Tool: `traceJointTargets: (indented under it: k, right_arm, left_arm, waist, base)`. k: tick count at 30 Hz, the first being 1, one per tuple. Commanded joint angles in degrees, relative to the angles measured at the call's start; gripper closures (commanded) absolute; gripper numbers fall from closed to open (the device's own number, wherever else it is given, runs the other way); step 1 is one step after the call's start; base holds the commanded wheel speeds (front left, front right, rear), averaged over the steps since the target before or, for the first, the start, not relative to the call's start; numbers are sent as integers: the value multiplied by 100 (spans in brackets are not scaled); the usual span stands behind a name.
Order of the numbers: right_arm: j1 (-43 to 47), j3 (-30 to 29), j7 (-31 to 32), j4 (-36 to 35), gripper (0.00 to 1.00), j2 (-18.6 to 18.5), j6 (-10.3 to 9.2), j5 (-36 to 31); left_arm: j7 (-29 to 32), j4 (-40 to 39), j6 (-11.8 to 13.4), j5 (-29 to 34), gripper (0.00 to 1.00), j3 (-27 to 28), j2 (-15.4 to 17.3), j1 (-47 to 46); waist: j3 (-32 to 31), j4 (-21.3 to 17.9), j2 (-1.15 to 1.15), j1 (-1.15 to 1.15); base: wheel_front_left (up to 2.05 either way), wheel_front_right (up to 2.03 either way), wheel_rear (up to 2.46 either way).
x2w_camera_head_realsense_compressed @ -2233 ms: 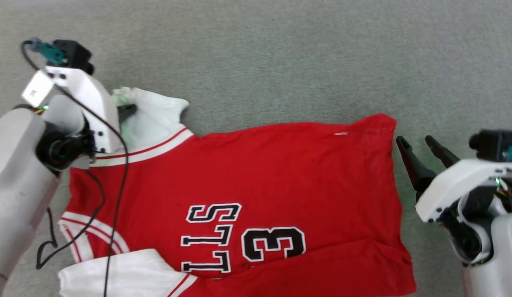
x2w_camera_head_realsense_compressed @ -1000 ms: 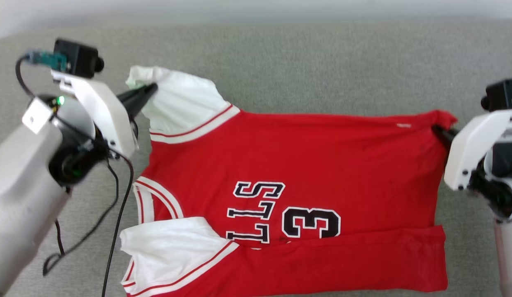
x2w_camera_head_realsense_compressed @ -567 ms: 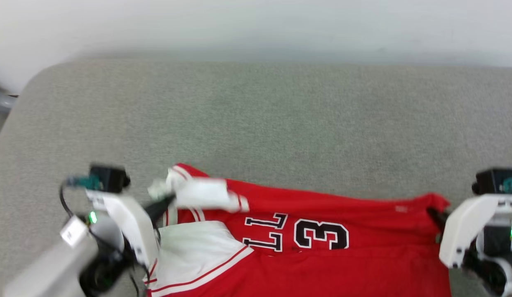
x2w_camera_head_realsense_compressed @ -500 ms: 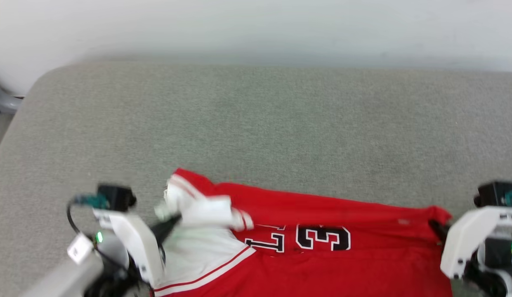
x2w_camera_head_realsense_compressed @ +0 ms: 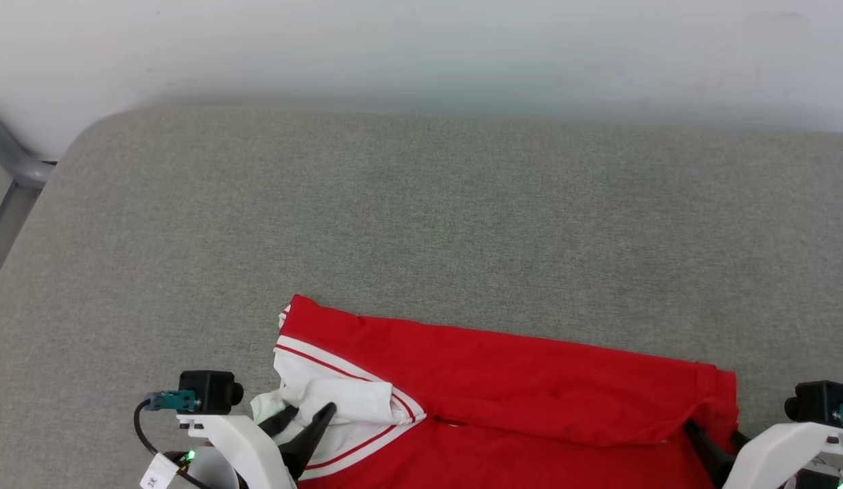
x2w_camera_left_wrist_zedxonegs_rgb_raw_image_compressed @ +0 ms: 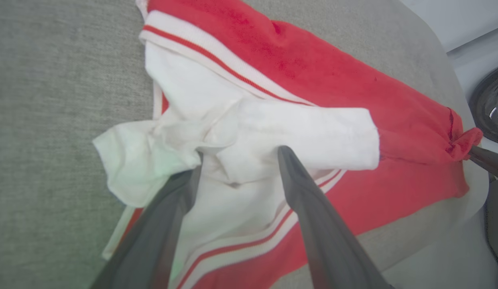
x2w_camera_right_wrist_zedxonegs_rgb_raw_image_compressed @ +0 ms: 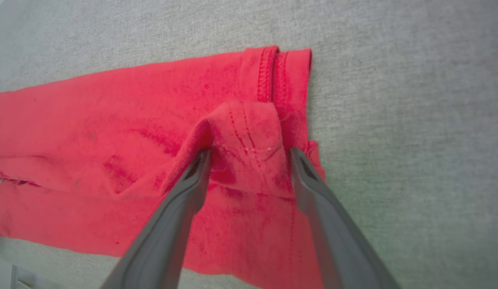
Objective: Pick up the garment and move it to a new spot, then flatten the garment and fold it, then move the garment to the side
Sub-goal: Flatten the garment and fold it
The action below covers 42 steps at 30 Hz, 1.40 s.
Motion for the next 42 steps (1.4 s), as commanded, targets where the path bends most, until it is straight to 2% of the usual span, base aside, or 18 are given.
traceJointTargets:
  k: [1,5,8,13,17,20,26,30,36,37,39,42]
  right_arm:
    - [129,11,-125,-116,0,42,-4,35]
    - [218,-43,-311,-473,0,81,-3,22]
    - [260,-160,-216,-687,0,89,-4,-27]
    - [139,-443,255,-818,0,-111,-4,-261]
    - [-28,-564,759,-791,0,-305,-4,-330]
    - [-101,-541,991,-761,0,-434,-3,-344]
    - [-293,-327,1335,-519,0,-551,-4,-343]
    - [-321,-292,1368,-234,0,-432,-4,-327]
    - [-159,-107,1603,263,0,-139,0,-196]
    - [-155,-65,1651,335,26,-111,2,-169]
    - [-178,-12,1624,398,100,-86,6,-79]
    - [-283,-17,1516,356,100,-191,2,-57]
  left_arm:
    - [-123,7,-24,4,0,65,-8,59]
    - [-580,-111,143,246,0,218,95,61]
    - [-863,-296,327,436,0,310,168,46]
    - [-1167,-663,787,829,0,641,185,102]
    - [-1237,-1048,1169,1426,0,1105,131,158]
    - [-1243,-1299,1302,1798,0,1427,24,260]
    - [-1241,-1926,1419,2770,0,2114,-208,680]
    - [-1241,-2137,1451,3232,0,2321,-317,859]
    - [-1242,-2233,1413,3504,0,2489,-507,1079]
    - [-1242,-2230,1393,3533,0,2509,-532,1091]
    - [-1242,-2203,1363,3569,0,2531,-559,1122]
    - [-1242,-2150,1348,3649,0,2561,-551,1182]
  waist:
    - [-42,-36,0,0]
    - [-115,-73,0,0]
    - [-191,-68,0,0]
    - [-248,-45,0,0]
    - [-226,14,0,0]
    - [-174,53,0,0]
    - [62,175,0,0]
    - [236,316,0,0]
    - [359,429,0,0]
    - [364,434,0,0]
    - [356,439,0,0]
    - [276,399,0,0]
  base:
    - [0,0,0]
    - [0,0,0]
    - [0,0,0]
    - [0,0,0]
    - [0,0,0]
    - [0,0,0]
    - [0,0,0]
    - [0,0,0]
    - [0,0,0]
    - [0,0,0]
    - [0,0,0]
    - [0,0,0]
